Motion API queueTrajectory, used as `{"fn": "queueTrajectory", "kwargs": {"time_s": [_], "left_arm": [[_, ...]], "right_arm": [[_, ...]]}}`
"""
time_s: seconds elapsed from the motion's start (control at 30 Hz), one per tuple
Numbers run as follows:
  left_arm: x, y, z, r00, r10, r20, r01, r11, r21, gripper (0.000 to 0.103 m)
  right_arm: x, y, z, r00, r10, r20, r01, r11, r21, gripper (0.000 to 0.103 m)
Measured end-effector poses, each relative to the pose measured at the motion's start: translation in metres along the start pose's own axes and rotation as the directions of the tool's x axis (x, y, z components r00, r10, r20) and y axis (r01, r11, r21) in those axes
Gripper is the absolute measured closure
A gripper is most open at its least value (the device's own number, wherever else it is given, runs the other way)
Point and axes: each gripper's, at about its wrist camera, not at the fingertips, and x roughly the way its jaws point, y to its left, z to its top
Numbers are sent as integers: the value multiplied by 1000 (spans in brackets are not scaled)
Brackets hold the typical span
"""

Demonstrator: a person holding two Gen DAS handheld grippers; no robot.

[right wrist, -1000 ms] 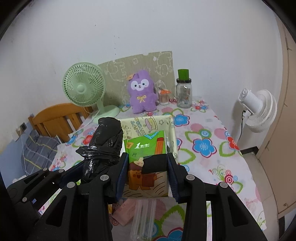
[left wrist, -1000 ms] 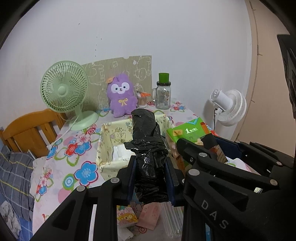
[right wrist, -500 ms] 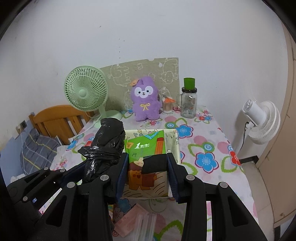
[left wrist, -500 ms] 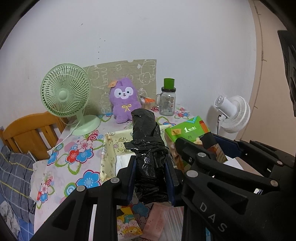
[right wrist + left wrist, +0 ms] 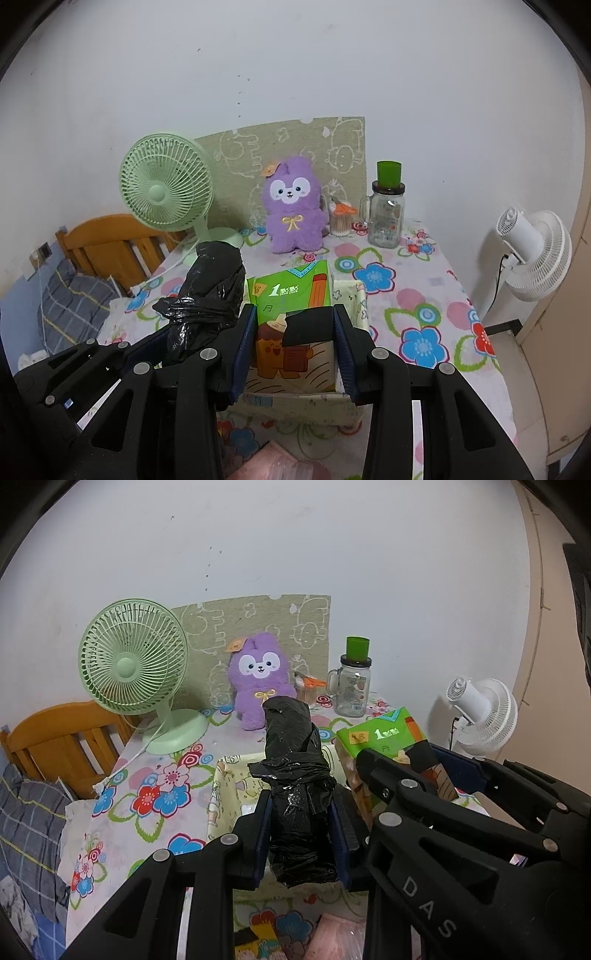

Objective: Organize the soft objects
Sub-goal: 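Carry the black cloth and green box toward the fabric box with both tools, then release the black cloth into the fabric box with the left tool while the right lowers the green box in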

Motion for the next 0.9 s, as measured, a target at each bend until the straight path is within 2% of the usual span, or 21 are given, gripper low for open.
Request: {"fn": "queueTrajectory", "kwargs": {"time_s": [0.37, 0.57, 0.7, 0.9], "left_arm": [[29, 3, 6, 999, -25, -44, 24, 999, -22, 70], [50, 4, 5, 992, -32, -126, 30, 999, -19, 57], [55, 5, 1, 992, 9, -129, -9, 1000, 0, 35], [60, 14, -1, 989, 35, -146, -35, 999, 0, 25]], "right_arm": [[32, -8, 8, 999, -1, -34, 1, 1000, 19, 59], [47, -13, 8, 998, -6, -61, 7, 1000, 29, 59], [56, -16, 6, 996, -7, -87, 11, 999, 36, 60], [65, -11, 5, 995, 5, -101, -2, 1000, 23, 60]]}}
